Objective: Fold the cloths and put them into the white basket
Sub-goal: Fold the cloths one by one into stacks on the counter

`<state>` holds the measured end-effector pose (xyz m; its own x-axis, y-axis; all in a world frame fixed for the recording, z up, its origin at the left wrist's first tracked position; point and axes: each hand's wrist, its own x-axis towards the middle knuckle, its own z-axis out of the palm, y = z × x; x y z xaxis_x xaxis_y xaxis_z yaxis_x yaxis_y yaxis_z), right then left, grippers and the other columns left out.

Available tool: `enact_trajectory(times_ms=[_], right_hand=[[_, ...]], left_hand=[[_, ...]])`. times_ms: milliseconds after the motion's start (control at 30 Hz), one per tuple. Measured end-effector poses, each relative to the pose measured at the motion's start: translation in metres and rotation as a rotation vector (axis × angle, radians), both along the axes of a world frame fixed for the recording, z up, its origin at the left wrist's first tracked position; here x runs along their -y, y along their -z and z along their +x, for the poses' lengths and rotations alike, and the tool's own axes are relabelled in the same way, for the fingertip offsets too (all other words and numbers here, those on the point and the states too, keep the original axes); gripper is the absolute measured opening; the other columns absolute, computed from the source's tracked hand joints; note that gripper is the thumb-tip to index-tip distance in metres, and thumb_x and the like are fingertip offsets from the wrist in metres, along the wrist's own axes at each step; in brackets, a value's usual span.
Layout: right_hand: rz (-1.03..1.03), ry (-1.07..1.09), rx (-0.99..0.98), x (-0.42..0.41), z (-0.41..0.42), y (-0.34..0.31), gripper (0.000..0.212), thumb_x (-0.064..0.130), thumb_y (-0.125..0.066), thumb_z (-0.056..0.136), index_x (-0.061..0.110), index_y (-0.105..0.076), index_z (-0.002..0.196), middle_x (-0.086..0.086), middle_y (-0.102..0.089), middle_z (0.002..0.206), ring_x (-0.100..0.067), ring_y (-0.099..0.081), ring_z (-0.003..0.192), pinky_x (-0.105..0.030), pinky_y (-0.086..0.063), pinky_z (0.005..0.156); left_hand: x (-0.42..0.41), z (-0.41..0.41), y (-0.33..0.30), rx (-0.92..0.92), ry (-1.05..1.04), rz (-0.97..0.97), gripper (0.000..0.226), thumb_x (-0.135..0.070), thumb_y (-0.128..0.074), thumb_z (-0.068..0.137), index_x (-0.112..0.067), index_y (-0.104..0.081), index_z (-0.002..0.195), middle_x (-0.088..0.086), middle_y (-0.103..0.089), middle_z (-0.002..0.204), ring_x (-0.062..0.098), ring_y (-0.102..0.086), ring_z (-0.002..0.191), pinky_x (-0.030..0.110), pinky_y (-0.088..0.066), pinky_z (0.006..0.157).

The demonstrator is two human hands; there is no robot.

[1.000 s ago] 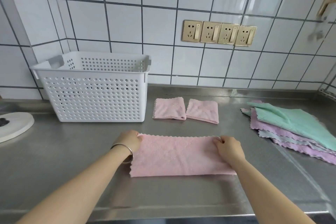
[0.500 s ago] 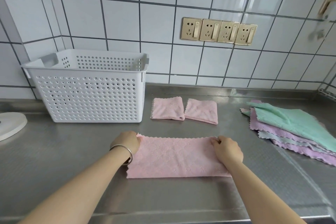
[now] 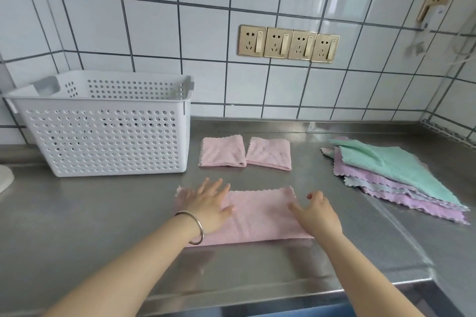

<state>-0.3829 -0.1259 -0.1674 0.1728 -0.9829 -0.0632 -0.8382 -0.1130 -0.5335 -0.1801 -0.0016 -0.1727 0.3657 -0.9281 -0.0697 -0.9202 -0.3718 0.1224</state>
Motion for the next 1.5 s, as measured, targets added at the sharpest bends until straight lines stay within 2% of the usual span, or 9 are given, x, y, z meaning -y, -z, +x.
enact_trajectory(times_ms=[100,400,600,700,767,867,1033,1167,1500], right_hand=[[0.055,-0.034,-0.126,-0.01,-0.007,0.0,0.054,0.037,-0.051,0.084,0.009,-0.038,0.128,-0.011,-0.045,0.13,-0.03,-0.05,0.119,-0.037,-0.041,0.095],[0.162,0.006,-0.201,-0.018,-0.018,-0.003,0.033,0.03,-0.05,0.08,0.006,-0.059,0.102,-0.006,-0.057,0.092,-0.026,-0.055,0.082,-0.026,-0.041,0.07],[0.008,-0.012,-0.091,-0.029,-0.01,0.002,0.014,0.025,-0.049,0.083,0.015,-0.06,0.082,-0.006,-0.063,0.093,-0.029,-0.062,0.091,-0.026,-0.041,0.068],[-0.372,-0.069,0.0,-0.046,0.008,-0.007,0.015,0.013,-0.052,0.08,0.014,-0.06,0.093,-0.002,-0.062,0.093,-0.029,-0.062,0.084,-0.027,-0.035,0.061],[-0.7,-0.194,0.049,-0.056,0.025,-0.01,0.014,0.008,-0.058,0.064,0.015,-0.062,0.076,-0.001,-0.062,0.073,-0.029,-0.061,0.065,-0.026,-0.032,0.053],[-0.876,-0.405,0.111,-0.073,0.051,-0.007,0.013,0.012,-0.06,0.058,0.018,-0.061,0.069,0.002,-0.059,0.068,-0.023,-0.053,0.06,-0.028,-0.034,0.05],[-0.613,-0.51,0.202,-0.091,0.07,0.017,0.054,-0.001,-0.054,0.063,0.015,-0.049,0.115,-0.008,-0.061,0.118,-0.03,-0.062,0.098,-0.032,-0.056,0.067],[-0.432,-0.598,0.072,-0.097,0.068,0.021,0.068,-0.007,-0.035,0.081,0.016,-0.029,0.145,-0.003,-0.024,0.155,-0.018,-0.03,0.14,-0.028,-0.041,0.101],[-0.347,-0.769,-0.059,-0.103,0.073,0.025,0.066,-0.004,-0.03,0.088,0.021,-0.021,0.148,0.007,-0.01,0.158,-0.008,-0.008,0.146,-0.018,-0.025,0.11]], left_hand=[[0.01,-0.025,0.005,0.007,0.128,0.136,0.072,-0.066,-0.021,0.088,-0.032,-0.002,0.148,-0.012,0.008,0.158,0.018,0.013,0.146,0.056,0.008,0.115],[0.019,-0.04,0.018,-0.018,0.15,0.156,0.085,-0.079,-0.028,0.077,-0.039,0.0,0.146,-0.011,0.012,0.158,0.019,0.015,0.145,0.058,0.007,0.114],[0.021,-0.042,0.009,-0.097,0.155,0.154,0.078,-0.073,-0.028,0.082,-0.035,-0.007,0.147,-0.007,0.006,0.159,0.022,0.013,0.146,0.051,0.006,0.116],[0.025,-0.052,-0.017,-0.496,0.021,-0.11,0.061,-0.057,-0.03,0.093,-0.019,-0.041,0.139,0.003,-0.036,0.15,0.021,-0.026,0.142,0.036,-0.019,0.115],[0.028,-0.056,-0.035,-0.938,-0.199,-0.285,0.052,-0.056,-0.042,0.089,-0.013,-0.066,0.108,0.008,-0.066,0.113,0.023,-0.059,0.108,0.033,-0.043,0.095],[0.024,-0.047,-0.048,-1.328,-0.428,-0.412,0.035,-0.034,-0.058,0.088,-0.013,-0.056,0.06,0.004,-0.057,0.057,0.018,-0.055,0.054,0.022,-0.048,0.051],[0.008,-0.011,-0.044,-1.002,-0.477,-0.532,0.029,-0.013,-0.049,0.089,-0.013,-0.059,0.062,0.008,-0.054,0.061,0.025,-0.051,0.06,0.027,-0.037,0.059],[-0.017,0.013,-0.033,-0.707,-0.467,-0.612,0.03,-0.014,-0.045,0.093,-0.013,-0.062,0.118,0.011,-0.065,0.113,0.031,-0.06,0.1,0.029,-0.047,0.079],[-0.051,0.027,-0.003,-0.483,-0.49,-0.512,0.046,-0.011,-0.042,0.093,-0.027,-0.043,0.136,0.01,-0.064,0.121,0.032,-0.059,0.106,0.029,-0.046,0.087]])
